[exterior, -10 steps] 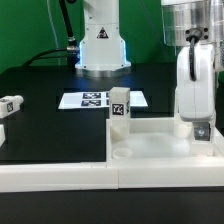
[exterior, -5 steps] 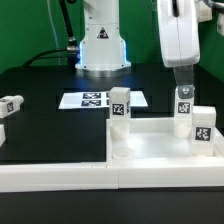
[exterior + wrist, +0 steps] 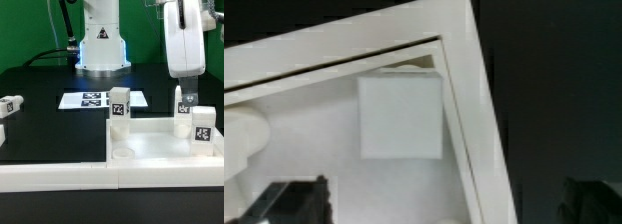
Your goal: Assemble square table
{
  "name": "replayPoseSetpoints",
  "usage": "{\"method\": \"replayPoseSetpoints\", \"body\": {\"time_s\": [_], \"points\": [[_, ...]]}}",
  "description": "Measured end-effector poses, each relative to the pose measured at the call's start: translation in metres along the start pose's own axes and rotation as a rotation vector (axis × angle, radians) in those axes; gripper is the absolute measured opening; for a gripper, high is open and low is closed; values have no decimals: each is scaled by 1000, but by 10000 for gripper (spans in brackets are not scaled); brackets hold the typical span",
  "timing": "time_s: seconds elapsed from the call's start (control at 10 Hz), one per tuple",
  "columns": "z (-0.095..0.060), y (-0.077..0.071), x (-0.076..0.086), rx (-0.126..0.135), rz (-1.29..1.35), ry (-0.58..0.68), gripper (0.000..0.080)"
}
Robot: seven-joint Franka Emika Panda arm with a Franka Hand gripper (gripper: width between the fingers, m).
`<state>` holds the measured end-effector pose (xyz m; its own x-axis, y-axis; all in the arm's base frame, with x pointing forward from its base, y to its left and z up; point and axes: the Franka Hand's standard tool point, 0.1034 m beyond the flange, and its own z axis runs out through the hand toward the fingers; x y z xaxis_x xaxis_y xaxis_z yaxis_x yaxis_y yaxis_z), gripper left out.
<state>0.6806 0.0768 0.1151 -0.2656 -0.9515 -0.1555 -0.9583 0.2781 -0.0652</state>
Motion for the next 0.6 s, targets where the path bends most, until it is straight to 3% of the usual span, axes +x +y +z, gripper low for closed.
{"method": "replayPoseSetpoints", "body": {"time_s": [0.1,0.2,0.4,0.5,0.6], "points": [[-3,0,5,10,-48,-2,649],[-14,6,25,28,-116,-8,649],[-39,19,73,36,-249,-12,649],[-46,17,87,44,-280,-9,649],[-46,15,88,46,-313,-3,649]]}}
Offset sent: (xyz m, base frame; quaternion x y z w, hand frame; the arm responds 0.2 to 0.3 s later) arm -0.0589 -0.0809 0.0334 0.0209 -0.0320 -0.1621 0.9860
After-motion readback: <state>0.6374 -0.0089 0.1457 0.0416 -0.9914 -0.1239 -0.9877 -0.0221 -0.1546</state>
